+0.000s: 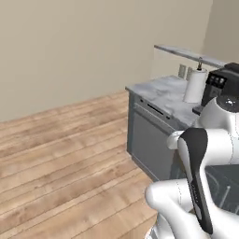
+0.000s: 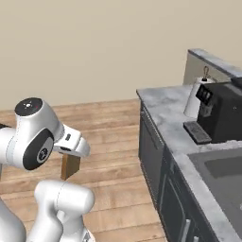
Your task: Start the toaster. Once the lever pops up, take the bread to the plate on the dining counter.
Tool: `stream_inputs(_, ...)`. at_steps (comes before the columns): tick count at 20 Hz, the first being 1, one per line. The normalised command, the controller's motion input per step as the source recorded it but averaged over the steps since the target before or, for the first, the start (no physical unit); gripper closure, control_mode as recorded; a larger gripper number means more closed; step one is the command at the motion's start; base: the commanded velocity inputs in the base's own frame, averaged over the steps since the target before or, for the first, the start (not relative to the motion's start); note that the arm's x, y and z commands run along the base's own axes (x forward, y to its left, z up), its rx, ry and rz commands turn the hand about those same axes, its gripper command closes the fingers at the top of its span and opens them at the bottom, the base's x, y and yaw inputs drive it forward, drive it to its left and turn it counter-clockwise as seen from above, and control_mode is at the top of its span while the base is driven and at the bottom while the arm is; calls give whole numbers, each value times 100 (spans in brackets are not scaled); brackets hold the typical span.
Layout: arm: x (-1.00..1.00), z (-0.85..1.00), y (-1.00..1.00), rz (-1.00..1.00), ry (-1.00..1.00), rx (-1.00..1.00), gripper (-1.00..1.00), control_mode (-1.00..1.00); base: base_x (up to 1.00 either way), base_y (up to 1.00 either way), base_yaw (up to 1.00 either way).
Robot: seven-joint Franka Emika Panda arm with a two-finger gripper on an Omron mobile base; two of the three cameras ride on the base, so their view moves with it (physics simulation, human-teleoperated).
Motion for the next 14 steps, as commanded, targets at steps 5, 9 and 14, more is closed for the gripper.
stream_inputs(5, 0, 0, 0, 0, 0, 0, 100, 100, 0, 9, 96)
stream_inputs(9, 0, 0, 0, 0, 0, 0, 100, 100, 0, 1, 80)
stream_inputs(14, 0, 0, 0, 0, 0, 0, 100, 100, 3, 13, 56)
